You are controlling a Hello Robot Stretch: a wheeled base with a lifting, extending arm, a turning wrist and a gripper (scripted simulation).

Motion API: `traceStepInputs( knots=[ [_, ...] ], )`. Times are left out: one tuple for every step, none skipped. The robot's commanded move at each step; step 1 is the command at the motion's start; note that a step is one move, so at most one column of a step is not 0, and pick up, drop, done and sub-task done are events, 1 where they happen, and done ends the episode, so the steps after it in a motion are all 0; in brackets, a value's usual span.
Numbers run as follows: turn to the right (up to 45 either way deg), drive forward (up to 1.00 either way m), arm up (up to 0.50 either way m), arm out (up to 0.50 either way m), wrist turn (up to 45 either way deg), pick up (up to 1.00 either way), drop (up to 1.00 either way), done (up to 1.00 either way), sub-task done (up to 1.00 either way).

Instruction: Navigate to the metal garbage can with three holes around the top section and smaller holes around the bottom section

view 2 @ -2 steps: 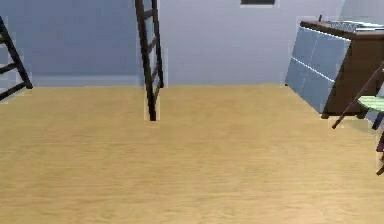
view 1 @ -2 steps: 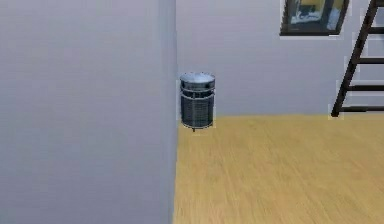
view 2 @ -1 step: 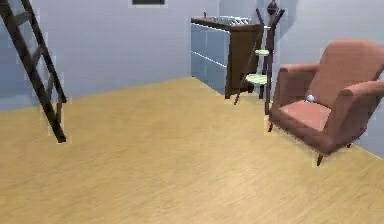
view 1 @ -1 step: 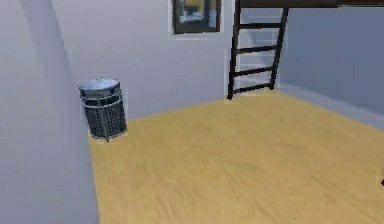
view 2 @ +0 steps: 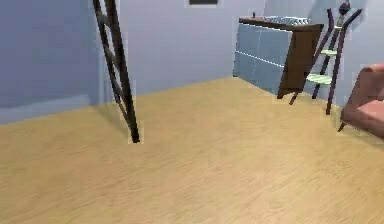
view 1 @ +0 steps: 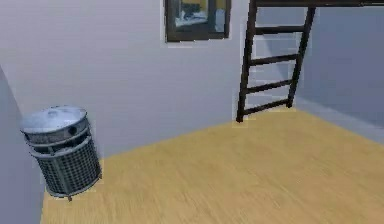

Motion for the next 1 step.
traceStepInputs(
  knots=[
    [-27.0, 0.0, 0.0, 0.0, 0.0, 0.0, 0.0, 0.0, 0.0]
  ],
)
